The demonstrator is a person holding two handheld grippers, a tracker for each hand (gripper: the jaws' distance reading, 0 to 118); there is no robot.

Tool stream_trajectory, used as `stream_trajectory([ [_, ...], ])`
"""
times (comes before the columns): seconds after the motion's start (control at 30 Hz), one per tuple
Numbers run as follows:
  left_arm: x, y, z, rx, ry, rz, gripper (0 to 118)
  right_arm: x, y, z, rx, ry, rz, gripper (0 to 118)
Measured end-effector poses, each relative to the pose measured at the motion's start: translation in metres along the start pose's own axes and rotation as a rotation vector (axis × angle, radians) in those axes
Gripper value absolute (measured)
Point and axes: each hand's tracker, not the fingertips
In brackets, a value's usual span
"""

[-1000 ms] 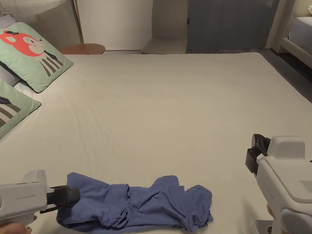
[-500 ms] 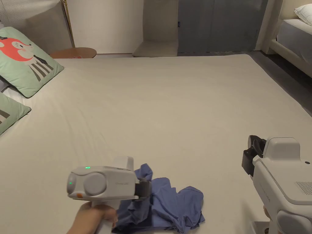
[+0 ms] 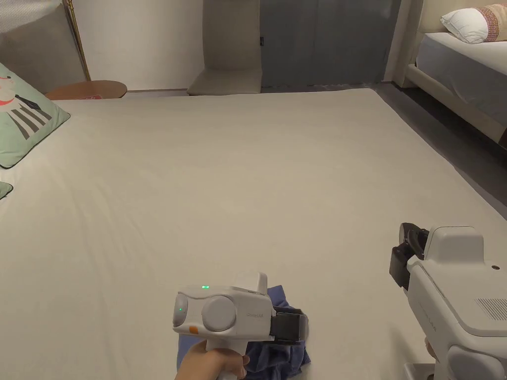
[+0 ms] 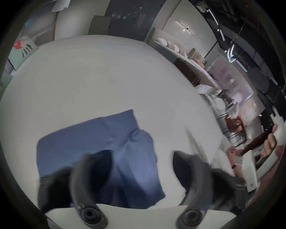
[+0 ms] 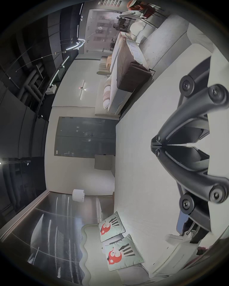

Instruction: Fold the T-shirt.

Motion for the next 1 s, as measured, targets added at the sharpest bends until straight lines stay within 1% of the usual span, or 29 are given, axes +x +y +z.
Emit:
stream_trajectory([
  [0.03,0.001,0.000,0.003,0.012,-0.026,0.003,100,0.000,0.000,0.000,-0.001,-0.001,-0.002,1],
  [0.07,0.000,0.001,0.011,0.049,-0.035,0.004,110,0.000,0.000,0.001,-0.002,-0.002,-0.006,1],
  [0.13,0.001,0.001,0.025,0.126,-0.038,-0.013,109,-0.002,0.001,0.003,-0.002,0.000,-0.006,1],
  [0.2,0.002,-0.001,0.040,0.226,-0.012,-0.028,109,-0.003,0.002,0.004,-0.001,0.004,-0.003,1],
  [0.3,-0.005,-0.008,0.066,0.424,0.092,-0.082,107,-0.005,0.003,0.005,0.007,0.012,-0.002,1],
  [0.33,-0.012,-0.013,0.069,0.478,0.140,-0.102,100,-0.005,0.003,0.004,0.010,0.014,-0.004,1],
  [0.37,-0.014,-0.016,0.073,0.523,0.189,-0.126,90,-0.003,0.003,0.001,0.011,0.016,-0.006,1],
  [0.4,-0.017,-0.020,0.076,0.556,0.255,-0.155,73,-0.004,0.002,0.001,0.012,0.020,-0.008,1],
  [0.43,-0.018,-0.023,0.077,0.574,0.322,-0.186,41,-0.004,0.003,0.001,0.013,0.023,-0.008,1],
  [0.47,-0.023,-0.026,0.072,0.575,0.372,-0.220,14,-0.005,0.003,0.002,0.013,0.025,-0.006,1],
  [0.5,-0.026,-0.029,0.068,0.554,0.409,-0.239,0,-0.007,0.003,0.002,0.013,0.026,-0.006,1],
  [0.57,-0.032,-0.034,0.060,0.494,0.432,-0.247,0,-0.007,0.002,0.003,0.012,0.032,-0.009,1],
  [0.6,-0.039,-0.037,0.053,0.464,0.392,-0.230,0,-0.008,0.002,0.003,0.011,0.032,-0.009,1],
  [0.67,-0.039,-0.043,0.041,0.408,0.367,-0.190,0,-0.009,0.002,0.006,0.007,0.035,-0.010,1],
  [0.73,-0.032,-0.052,0.030,0.392,0.355,-0.200,0,-0.009,0.001,0.007,0.004,0.036,-0.012,1],
  [0.8,-0.025,-0.058,0.010,0.331,0.348,-0.230,0,-0.008,0.001,0.008,-0.001,0.036,-0.010,1],
  [0.87,-0.022,-0.065,-0.009,0.272,0.295,-0.204,0,-0.005,0.000,0.010,-0.002,0.032,-0.010,1],
  [0.93,-0.014,-0.071,-0.020,0.279,0.297,-0.202,0,0.000,0.001,0.013,0.000,0.025,-0.009,1],
  [1.0,-0.003,-0.075,-0.029,0.276,0.297,-0.235,0,0.004,0.001,0.016,0.000,0.015,-0.007,1],
])
